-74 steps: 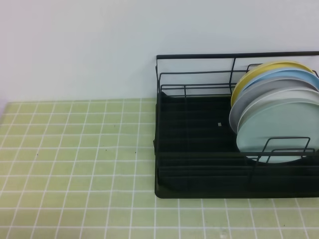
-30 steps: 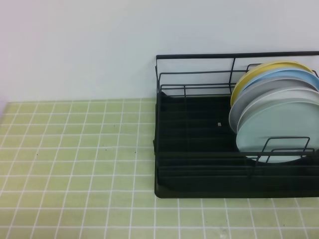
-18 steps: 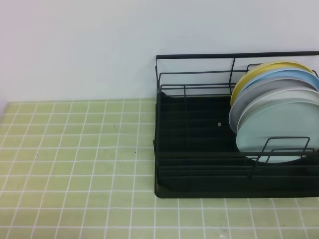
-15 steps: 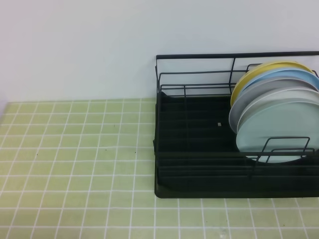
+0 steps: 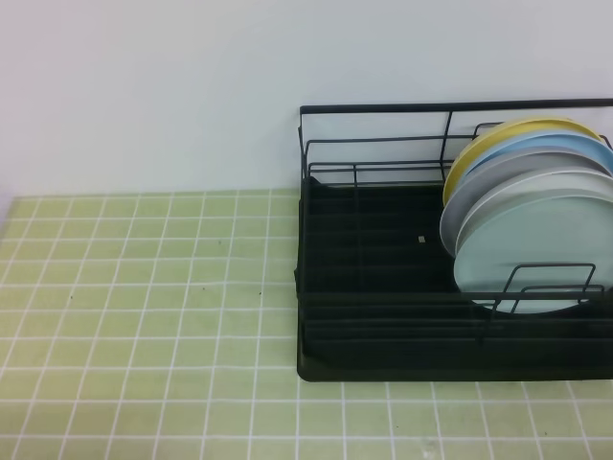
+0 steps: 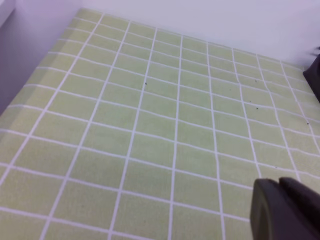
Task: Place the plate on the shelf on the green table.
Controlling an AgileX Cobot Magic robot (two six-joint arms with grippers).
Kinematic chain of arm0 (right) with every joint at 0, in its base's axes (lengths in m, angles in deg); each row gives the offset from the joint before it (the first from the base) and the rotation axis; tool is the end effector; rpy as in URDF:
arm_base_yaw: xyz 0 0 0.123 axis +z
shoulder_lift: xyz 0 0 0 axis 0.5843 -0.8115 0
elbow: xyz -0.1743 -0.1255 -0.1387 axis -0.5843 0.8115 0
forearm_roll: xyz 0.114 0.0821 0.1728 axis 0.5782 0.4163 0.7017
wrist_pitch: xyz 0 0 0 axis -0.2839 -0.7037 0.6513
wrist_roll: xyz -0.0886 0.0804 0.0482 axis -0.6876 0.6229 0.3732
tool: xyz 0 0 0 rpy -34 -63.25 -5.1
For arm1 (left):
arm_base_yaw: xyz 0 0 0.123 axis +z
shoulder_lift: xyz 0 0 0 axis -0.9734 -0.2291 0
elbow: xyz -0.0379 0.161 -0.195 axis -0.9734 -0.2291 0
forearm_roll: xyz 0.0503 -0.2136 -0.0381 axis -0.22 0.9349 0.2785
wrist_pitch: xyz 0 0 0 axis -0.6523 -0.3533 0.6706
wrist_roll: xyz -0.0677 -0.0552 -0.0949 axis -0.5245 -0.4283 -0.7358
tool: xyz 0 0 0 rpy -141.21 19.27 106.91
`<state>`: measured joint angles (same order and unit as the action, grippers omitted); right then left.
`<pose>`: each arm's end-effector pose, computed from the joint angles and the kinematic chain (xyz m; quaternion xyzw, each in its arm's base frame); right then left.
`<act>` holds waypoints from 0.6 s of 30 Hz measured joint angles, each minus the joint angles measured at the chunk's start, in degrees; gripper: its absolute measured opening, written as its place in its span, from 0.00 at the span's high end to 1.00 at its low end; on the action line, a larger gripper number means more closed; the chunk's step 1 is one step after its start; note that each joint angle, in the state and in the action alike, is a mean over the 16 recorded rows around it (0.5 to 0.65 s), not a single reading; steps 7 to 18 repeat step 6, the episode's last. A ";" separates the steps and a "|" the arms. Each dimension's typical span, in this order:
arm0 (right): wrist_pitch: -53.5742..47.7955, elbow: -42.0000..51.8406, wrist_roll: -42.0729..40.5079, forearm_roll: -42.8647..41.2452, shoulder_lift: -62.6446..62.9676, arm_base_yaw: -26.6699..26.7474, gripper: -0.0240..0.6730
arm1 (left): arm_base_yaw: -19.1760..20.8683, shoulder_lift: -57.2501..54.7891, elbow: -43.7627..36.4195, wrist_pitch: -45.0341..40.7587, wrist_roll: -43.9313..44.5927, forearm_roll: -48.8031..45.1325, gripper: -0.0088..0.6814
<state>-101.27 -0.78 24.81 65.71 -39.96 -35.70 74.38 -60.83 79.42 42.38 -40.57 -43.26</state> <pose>0.0900 -0.0002 0.1707 -0.0297 0.7819 -0.0245 0.6222 0.0932 -0.0046 0.1709 -0.1230 0.7883 -0.1211 0.5905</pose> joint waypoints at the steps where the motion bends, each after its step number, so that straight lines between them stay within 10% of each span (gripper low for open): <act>1: 0.00 0.08 0.00 -0.03 -0.01 0.00 0.97 | 0.00 0.00 0.00 0.00 0.00 0.00 0.99; 18: 0.00 -0.10 0.00 0.04 -0.06 0.00 0.97 | 0.00 0.00 0.00 0.00 0.00 0.00 0.99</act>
